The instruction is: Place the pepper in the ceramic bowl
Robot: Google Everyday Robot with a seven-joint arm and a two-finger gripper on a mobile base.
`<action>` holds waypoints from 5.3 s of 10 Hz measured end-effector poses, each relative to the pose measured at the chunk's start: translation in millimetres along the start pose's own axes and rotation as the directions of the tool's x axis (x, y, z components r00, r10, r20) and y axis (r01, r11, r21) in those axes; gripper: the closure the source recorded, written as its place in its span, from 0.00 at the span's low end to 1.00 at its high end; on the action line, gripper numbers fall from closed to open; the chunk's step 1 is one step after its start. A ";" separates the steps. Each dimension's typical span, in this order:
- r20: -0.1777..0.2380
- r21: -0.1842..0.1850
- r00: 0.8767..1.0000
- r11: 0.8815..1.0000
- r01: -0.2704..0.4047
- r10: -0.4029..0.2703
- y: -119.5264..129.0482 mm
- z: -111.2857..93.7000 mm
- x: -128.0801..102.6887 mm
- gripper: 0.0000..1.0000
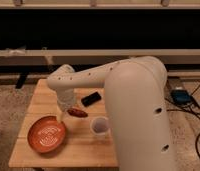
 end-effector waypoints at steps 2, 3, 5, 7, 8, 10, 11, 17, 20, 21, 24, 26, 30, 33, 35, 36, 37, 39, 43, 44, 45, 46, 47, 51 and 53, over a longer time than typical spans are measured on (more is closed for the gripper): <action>0.000 0.000 1.000 1.000 0.000 0.000 -0.1 0.0 0.1 0.20; -0.001 0.000 1.000 1.000 0.000 0.000 -0.2 0.0 0.2 0.20; -0.001 0.000 1.000 1.000 0.000 0.000 -0.2 0.0 0.2 0.20; -0.001 0.000 1.000 1.000 -0.001 0.001 -0.6 0.0 0.4 0.20; -0.001 0.000 1.000 1.000 -0.001 0.001 -0.5 0.1 0.4 0.20; -0.001 0.000 1.000 1.000 -0.001 0.001 -0.6 0.1 0.4 0.20; -0.001 0.000 1.000 1.000 -0.001 0.001 -0.6 0.1 0.4 0.20; -0.001 0.000 1.000 1.000 -0.001 0.001 -0.6 0.1 0.4 0.20; -0.001 0.000 1.000 1.000 0.000 0.000 -0.6 -0.1 0.1 0.20; 0.000 -0.001 1.000 1.000 0.006 -0.006 -0.7 0.3 -0.8 0.20; -0.002 0.014 0.994 0.994 0.112 -0.112 -2.9 20.3 -26.1 0.20; -0.005 0.034 0.990 0.989 0.141 -0.141 -14.9 34.4 -38.8 0.20; 0.010 0.030 0.996 0.996 0.087 -0.087 -49.0 39.7 -35.9 0.20; 0.020 0.022 0.997 0.997 0.071 -0.072 -53.9 38.5 -33.7 0.20; 0.021 0.021 0.998 0.998 0.066 -0.066 -55.1 41.2 -33.0 0.20; 0.018 0.022 0.998 0.998 0.062 -0.062 -57.0 43.2 -31.9 0.20; 0.017 0.025 0.998 0.998 0.061 -0.061 -57.8 44.5 -31.9 0.20; 0.011 0.028 0.998 0.997 0.065 -0.065 -56.9 47.0 -31.9 0.20; -0.008 0.032 0.997 0.996 0.079 -0.079 -55.3 52.9 -31.1 0.20; -0.011 0.031 0.996 0.996 0.084 -0.084 -53.9 54.1 -31.5 0.20; -0.013 0.031 0.996 0.996 0.086 -0.086 -53.2 54.8 -31.5 0.21; -0.015 0.030 0.996 0.996 0.088 -0.088 -53.3 55.5 -31.1 0.27; -0.017 0.030 0.996 0.995 0.090 -0.090 -53.1 55.9 -31.1 0.38; -0.024 0.029 0.995 0.995 0.095 -0.094 -53.1 58.3 -30.8 0.58; -0.028 0.030 0.995 0.995 0.097 -0.096 -53.6 59.9 -31.2 0.58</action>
